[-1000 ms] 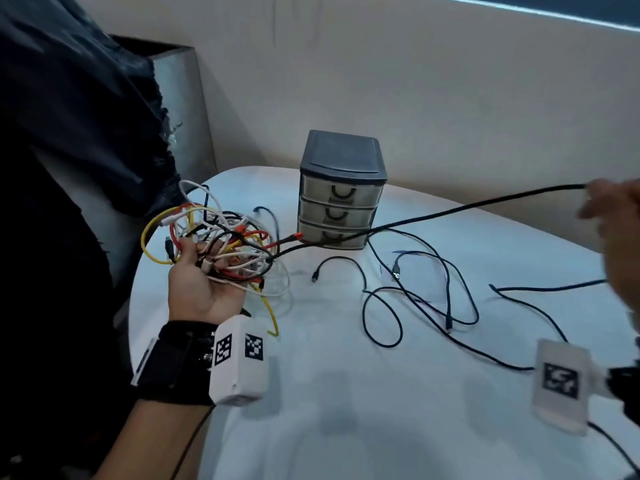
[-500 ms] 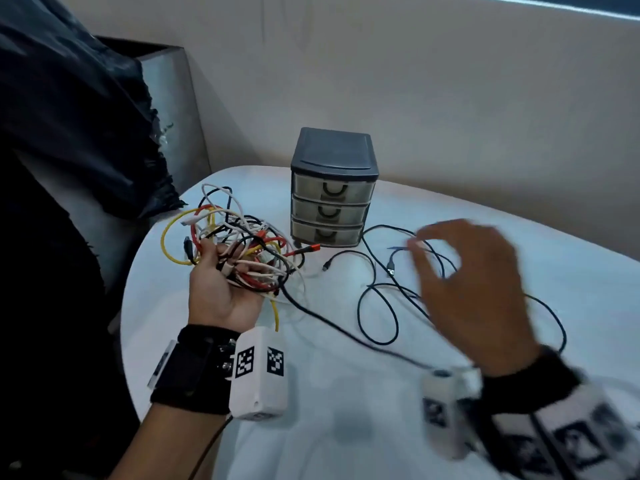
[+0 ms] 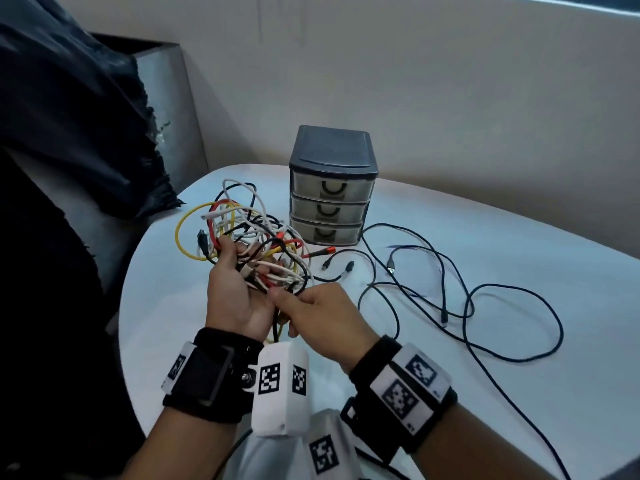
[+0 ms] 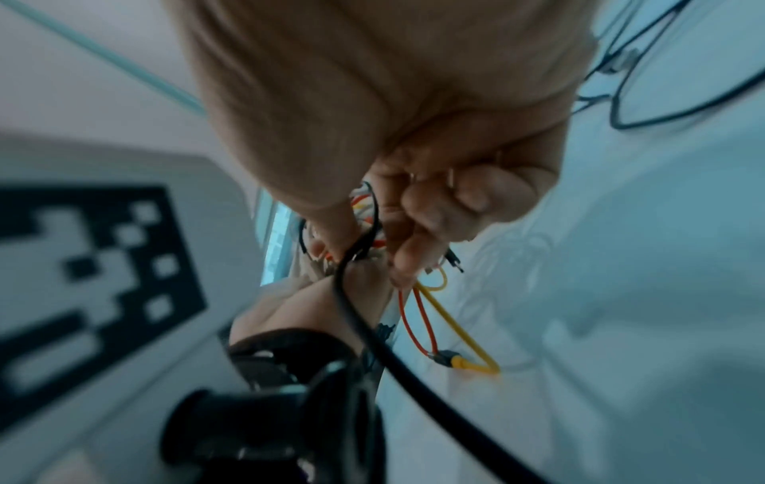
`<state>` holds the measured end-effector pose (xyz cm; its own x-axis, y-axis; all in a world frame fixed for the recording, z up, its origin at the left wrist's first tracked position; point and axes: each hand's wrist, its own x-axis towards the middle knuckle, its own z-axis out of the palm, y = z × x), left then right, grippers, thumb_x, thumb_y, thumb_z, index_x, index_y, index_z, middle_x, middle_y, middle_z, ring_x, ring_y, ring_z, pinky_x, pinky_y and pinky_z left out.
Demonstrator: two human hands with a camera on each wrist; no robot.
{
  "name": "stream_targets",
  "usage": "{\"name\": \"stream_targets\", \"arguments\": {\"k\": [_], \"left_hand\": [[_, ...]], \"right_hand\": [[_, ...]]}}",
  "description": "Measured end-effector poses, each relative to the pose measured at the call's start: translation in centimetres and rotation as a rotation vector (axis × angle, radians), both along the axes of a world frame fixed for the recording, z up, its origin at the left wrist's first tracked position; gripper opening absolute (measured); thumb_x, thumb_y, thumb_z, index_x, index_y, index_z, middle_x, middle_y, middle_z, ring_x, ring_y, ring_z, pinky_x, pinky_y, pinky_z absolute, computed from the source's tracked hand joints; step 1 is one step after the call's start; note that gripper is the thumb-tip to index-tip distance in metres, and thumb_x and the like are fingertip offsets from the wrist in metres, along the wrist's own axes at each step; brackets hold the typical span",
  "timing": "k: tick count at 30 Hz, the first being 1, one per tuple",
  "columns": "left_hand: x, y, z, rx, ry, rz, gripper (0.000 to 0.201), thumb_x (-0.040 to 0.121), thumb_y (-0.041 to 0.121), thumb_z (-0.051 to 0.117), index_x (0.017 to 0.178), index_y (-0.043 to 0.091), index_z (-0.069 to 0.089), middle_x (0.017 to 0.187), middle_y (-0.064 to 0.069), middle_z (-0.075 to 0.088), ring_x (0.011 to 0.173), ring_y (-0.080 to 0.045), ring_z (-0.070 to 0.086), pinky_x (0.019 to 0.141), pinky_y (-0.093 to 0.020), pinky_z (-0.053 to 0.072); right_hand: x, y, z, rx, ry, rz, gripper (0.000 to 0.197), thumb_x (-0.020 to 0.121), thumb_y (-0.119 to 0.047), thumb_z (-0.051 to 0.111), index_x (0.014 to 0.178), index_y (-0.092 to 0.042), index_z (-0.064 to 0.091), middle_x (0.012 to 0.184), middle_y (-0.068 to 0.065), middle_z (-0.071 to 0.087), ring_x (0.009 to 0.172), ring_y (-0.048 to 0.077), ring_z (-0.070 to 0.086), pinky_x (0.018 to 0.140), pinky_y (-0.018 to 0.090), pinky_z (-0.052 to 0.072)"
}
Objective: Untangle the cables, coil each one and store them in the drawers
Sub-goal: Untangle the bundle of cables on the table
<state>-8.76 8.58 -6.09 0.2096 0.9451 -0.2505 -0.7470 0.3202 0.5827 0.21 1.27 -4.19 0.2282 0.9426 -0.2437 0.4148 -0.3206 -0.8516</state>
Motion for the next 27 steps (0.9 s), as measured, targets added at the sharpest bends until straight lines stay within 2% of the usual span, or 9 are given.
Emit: {"name": "stream_targets", "arguments": {"k": [2,4,6,9,12,15,20,24,27], "left_hand": [[-0.1,-0.1,0.0,0.005,-0.013,0.001,0.063,0.103,0.049,0.032,0.06,0.019,0.067,0.062,-0.001,0.066,0.059,-0.016,0.066,0.064,-0.033,0.059],[-0.8,0.3,0.0,0.02,-0.051,0.017,0.054,0.104,0.049,0.03,0.072,0.019,0.061,0.063,0.001,0.064,0.062,-0.015,0.064,0.07,-0.034,0.058],[-2.0,1.1,0.1,0.036,-0.088,0.058,0.057,0.104,0.049,0.027,0.069,0.02,0.062,0.062,0.003,0.063,0.061,-0.013,0.062,0.082,-0.037,0.054],[-4.1,2.3,0.4,0.03,-0.145,0.161,0.06,0.105,0.044,0.026,0.06,0.02,0.056,0.053,0.005,0.056,0.046,-0.011,0.058,0.071,-0.031,0.057],[-6.1,3.2,0.0,0.005,-0.203,0.238,0.066,0.106,0.043,0.029,0.052,0.019,0.058,0.053,0.006,0.052,0.044,-0.009,0.051,0.066,-0.027,0.057],[-7.3,4.0,-0.5,-0.037,-0.282,0.297,0.047,0.105,0.042,0.033,0.067,0.019,0.049,0.055,0.007,0.047,0.042,-0.007,0.041,0.064,-0.024,0.055],[-6.3,3.6,-0.7,-0.058,-0.227,0.291,0.041,0.105,0.041,0.036,0.072,0.021,0.047,0.057,0.008,0.05,0.046,-0.007,0.043,0.064,-0.024,0.054],[-4.7,2.5,-0.5,-0.064,-0.194,0.203,0.054,0.104,0.044,0.034,0.062,0.02,0.058,0.057,0.01,0.055,0.045,-0.005,0.049,0.064,-0.023,0.055],[-3.7,1.5,0.4,-0.023,-0.17,0.161,0.067,0.105,0.044,0.03,0.052,0.019,0.062,0.052,0.009,0.056,0.041,-0.006,0.054,0.059,-0.023,0.057]], "right_hand": [[0.2,0.3,0.1,0.004,0.028,0.012,0.047,0.09,-0.031,0.067,0.072,0.013,0.064,0.044,-0.002,0.049,0.04,0.012,0.037,0.046,0.023,0.031],[0.9,-0.1,0.5,0.023,0.0,0.065,0.037,0.09,-0.024,0.067,0.072,0.008,0.067,0.05,-0.001,0.056,0.039,0.01,0.039,0.044,0.019,0.033],[2.6,-1.0,1.6,0.059,-0.156,0.114,0.032,0.092,-0.025,0.065,0.073,-0.001,0.071,0.055,-0.003,0.062,0.035,0.003,0.041,0.043,0.017,0.035],[7.2,-2.3,4.0,0.126,-0.467,0.122,0.03,0.094,-0.028,0.062,0.075,-0.007,0.071,0.063,0.005,0.067,0.045,0.007,0.049,0.052,0.028,0.043],[13.4,-3.1,7.4,0.163,-0.586,-0.049,0.026,0.093,-0.019,0.061,0.076,-0.003,0.072,0.06,0.012,0.066,0.037,0.006,0.045,0.04,0.021,0.041],[19.3,-3.9,11.2,0.229,-0.608,-0.318,0.021,0.092,-0.016,0.063,0.076,-0.008,0.073,0.057,0.006,0.067,0.032,0.003,0.048,0.034,0.012,0.037],[24.5,-0.8,14.5,0.34,-0.077,-0.636,0.029,0.102,-0.023,0.049,0.076,-0.013,0.055,0.045,-0.006,0.059,0.036,0.001,0.053,0.036,0.01,0.041],[25.1,1.1,17.3,0.893,0.727,-0.705,0.03,0.104,-0.013,0.037,0.077,-0.012,0.049,0.059,0.004,0.065,0.059,0.016,0.07,0.055,0.021,0.053],[26.1,1.3,16.6,1.002,0.937,-0.766,0.026,0.1,-0.007,0.039,0.077,-0.008,0.051,0.061,0.008,0.062,0.064,0.024,0.069,0.06,0.027,0.057]]}}
